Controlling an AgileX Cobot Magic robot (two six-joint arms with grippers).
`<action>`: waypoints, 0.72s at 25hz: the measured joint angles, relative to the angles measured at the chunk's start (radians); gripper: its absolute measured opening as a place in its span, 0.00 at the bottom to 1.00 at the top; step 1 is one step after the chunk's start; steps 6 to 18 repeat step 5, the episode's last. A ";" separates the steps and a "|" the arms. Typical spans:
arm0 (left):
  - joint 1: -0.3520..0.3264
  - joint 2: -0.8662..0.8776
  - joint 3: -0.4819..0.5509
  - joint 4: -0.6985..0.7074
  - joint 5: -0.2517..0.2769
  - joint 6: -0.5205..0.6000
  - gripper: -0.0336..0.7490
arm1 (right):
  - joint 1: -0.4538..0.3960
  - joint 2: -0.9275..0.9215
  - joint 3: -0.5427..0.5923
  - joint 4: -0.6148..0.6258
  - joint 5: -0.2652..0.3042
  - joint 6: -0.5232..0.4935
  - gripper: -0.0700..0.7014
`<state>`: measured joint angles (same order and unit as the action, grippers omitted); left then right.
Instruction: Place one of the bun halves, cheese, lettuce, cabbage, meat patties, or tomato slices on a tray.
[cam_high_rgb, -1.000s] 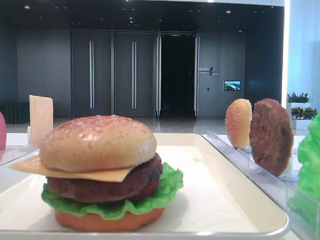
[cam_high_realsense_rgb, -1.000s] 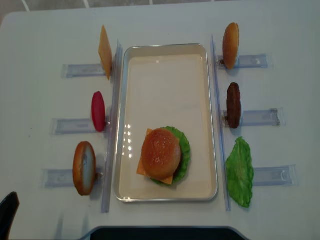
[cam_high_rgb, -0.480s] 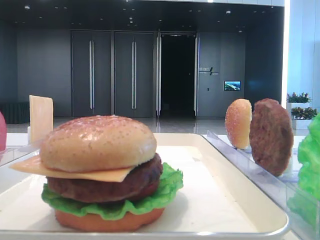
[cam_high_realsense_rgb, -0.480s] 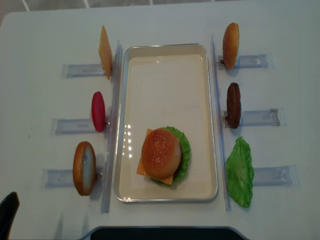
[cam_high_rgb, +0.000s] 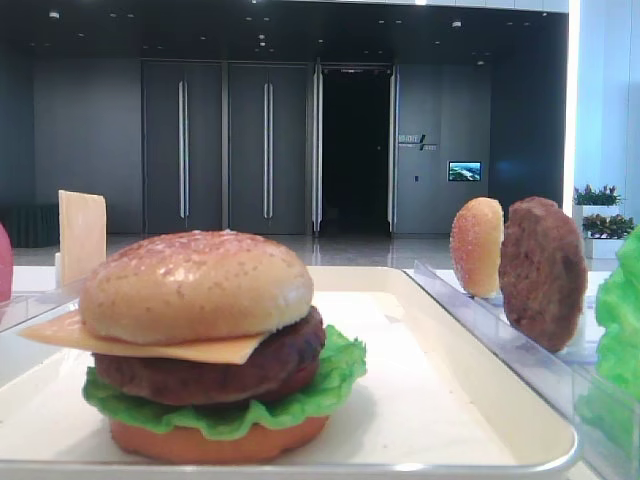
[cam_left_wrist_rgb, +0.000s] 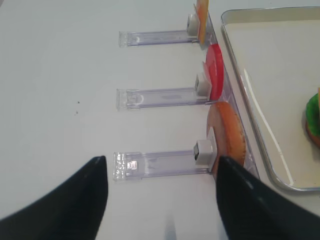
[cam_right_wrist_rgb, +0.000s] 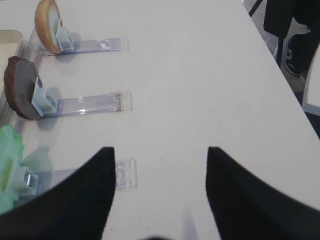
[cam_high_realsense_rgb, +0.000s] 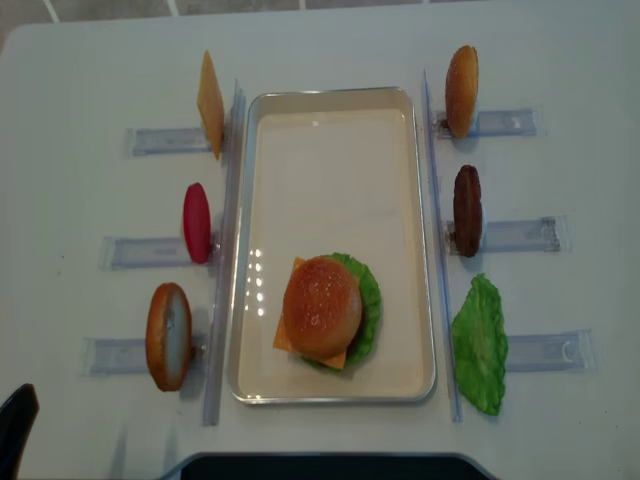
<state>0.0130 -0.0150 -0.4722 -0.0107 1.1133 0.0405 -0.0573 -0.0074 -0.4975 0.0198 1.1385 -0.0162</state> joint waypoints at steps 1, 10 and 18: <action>0.000 0.000 0.000 0.000 0.000 0.000 0.70 | 0.000 0.000 0.000 0.000 0.000 0.000 0.63; 0.000 0.000 0.000 0.000 0.000 0.000 0.70 | 0.000 0.000 0.000 0.000 0.000 0.000 0.63; 0.000 0.000 0.000 0.000 0.000 0.000 0.70 | 0.000 0.000 0.000 0.000 0.000 0.000 0.63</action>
